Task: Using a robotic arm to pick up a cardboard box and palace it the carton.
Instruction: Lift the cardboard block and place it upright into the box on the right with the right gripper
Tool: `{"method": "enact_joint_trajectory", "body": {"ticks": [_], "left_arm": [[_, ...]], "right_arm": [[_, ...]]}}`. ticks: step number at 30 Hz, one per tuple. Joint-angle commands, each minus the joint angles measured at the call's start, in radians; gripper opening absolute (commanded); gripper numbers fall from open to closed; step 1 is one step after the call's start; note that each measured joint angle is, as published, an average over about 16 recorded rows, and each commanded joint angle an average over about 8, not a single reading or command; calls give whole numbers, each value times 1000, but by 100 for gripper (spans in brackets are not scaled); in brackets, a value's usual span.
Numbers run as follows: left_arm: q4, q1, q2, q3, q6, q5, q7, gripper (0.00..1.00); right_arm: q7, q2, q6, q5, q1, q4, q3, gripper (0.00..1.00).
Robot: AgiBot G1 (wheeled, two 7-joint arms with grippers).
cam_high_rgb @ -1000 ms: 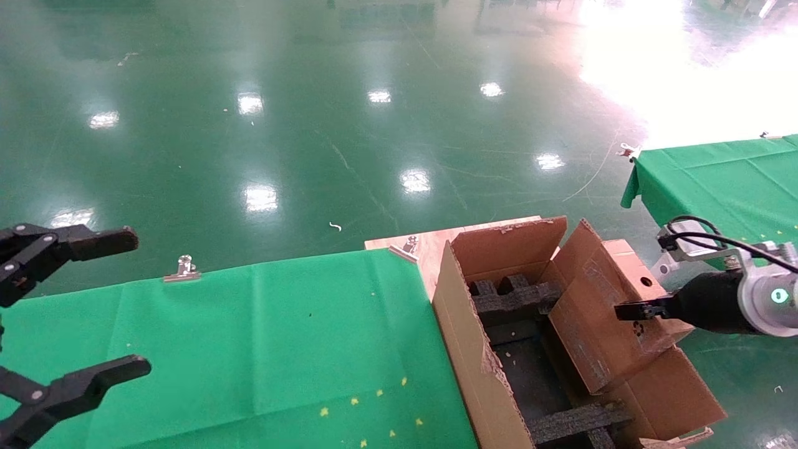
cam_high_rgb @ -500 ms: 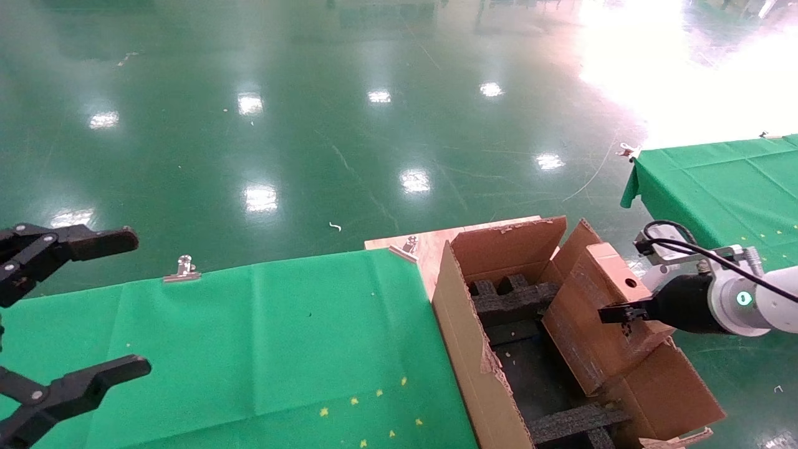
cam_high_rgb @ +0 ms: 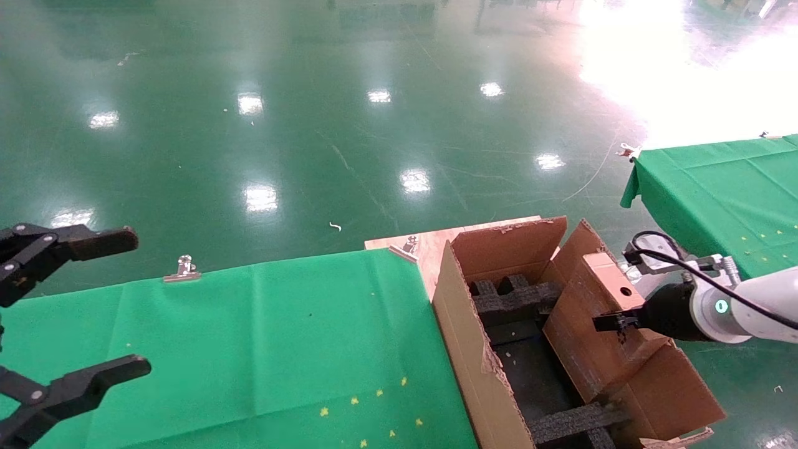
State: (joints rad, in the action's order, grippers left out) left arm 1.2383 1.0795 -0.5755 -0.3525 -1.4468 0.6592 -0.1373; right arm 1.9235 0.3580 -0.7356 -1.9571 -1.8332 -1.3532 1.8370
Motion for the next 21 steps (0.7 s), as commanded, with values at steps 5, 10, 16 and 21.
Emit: {"method": "enact_joint_trajectory", "body": {"ticks": [5, 10, 16, 21], "left_arm": [[0, 0, 0, 0, 0, 0, 0, 100], [0, 0, 0, 0, 0, 0, 0, 100], [0, 0, 0, 0, 0, 0, 0, 100], [0, 0, 0, 0, 0, 0, 0, 100]], "right_arm": [[57, 20, 28, -49, 30, 3, 9, 0], [99, 36, 53, -93, 59, 7, 16, 0], [136, 48, 75, -129, 91, 13, 25, 0], [158, 60, 95, -145, 117, 22, 31, 0]]}}
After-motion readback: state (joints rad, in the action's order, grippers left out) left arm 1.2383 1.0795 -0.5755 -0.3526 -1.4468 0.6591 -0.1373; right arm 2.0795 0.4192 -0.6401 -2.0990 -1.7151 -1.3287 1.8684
